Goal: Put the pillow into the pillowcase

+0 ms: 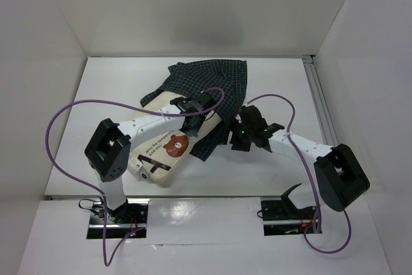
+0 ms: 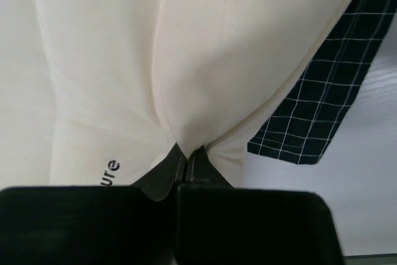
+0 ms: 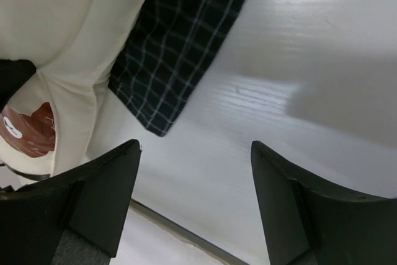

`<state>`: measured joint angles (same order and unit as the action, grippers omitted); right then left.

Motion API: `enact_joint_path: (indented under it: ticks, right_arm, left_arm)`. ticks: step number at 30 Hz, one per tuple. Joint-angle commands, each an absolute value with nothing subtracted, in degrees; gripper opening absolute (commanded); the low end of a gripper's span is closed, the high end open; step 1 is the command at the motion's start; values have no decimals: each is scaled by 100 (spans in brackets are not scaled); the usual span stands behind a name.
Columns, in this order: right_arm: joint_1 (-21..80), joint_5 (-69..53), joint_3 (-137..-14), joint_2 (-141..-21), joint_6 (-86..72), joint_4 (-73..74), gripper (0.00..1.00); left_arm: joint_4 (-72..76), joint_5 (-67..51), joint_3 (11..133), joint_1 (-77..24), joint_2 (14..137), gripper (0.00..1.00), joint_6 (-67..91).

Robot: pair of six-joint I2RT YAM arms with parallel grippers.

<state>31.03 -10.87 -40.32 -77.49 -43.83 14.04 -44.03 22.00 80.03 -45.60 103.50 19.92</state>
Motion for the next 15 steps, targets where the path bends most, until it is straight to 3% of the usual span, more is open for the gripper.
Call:
enact_joint_path:
  ticks: [1,6,15]
  right_arm:
    - [3260,-1160,-3973,-7927,-4579,670,79]
    - [3331,-1064,-3859,-8279,-4790,-69,81]
    - [3217,-405,-4640,-9342,-4290,-141,82]
  left_arm:
    - [-4201,1565,8472,-4482,10143,0,2171]
    - [-4201,1127,9016,-4290,9836,0,2171]
    - [-4307,958,9334,-4104,9826,0,2118]
